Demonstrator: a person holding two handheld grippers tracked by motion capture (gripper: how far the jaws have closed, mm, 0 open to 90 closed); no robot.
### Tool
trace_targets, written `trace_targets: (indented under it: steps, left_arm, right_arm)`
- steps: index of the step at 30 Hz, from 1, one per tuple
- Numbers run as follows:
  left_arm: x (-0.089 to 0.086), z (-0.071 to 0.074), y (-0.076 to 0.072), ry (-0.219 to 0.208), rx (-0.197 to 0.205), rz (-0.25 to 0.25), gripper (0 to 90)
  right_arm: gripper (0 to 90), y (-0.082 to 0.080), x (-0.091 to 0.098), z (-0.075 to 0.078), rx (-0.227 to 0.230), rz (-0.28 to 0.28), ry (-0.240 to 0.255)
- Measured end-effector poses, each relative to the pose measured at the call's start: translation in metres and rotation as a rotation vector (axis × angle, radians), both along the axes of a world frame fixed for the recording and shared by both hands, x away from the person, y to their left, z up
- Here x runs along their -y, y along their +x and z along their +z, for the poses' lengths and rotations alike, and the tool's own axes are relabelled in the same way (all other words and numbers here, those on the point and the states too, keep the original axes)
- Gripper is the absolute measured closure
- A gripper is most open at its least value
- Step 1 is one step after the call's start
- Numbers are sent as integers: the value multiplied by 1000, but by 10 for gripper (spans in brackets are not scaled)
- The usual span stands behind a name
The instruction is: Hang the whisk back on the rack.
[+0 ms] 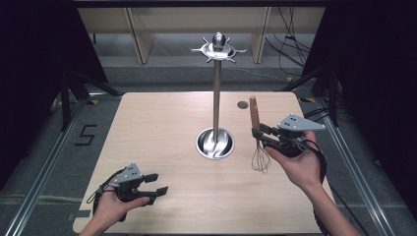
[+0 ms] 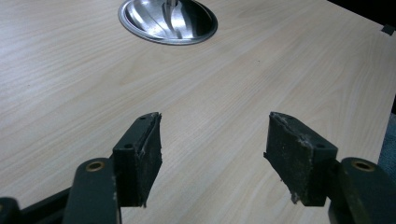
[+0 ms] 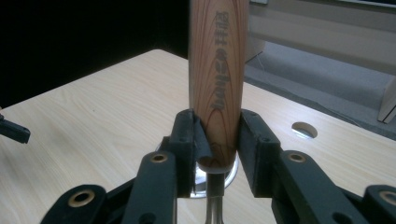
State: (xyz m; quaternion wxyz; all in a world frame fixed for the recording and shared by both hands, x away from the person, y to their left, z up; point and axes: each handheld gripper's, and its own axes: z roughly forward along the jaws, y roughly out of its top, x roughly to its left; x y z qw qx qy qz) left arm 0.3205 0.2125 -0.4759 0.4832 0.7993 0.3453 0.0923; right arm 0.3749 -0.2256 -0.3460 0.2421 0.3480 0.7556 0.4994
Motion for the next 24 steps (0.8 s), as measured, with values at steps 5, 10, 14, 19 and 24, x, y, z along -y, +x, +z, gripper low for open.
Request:
trace_targets:
  steps: [5, 10, 14, 19, 24]
  left_arm:
    - [0, 0, 0, 0, 0, 0, 348]
    - [0, 0, 0, -6, 0, 0, 347]
    - [0, 0, 0, -2, -4, -3, 347]
    - [1, 0, -1, -18, -14, 11, 346]
    - [1, 0, -1, -17, -10, 13, 344]
  right_arm:
    - [694, 2, -2, 2, 21, -1, 13]
    - [694, 3, -2, 7, -2, -1, 18]
    - [694, 5, -3, 10, 8, -1, 24]
    - [693, 4, -5, 13, 2, -18, 45]
    - [694, 5, -6, 18, -3, -16, 61]
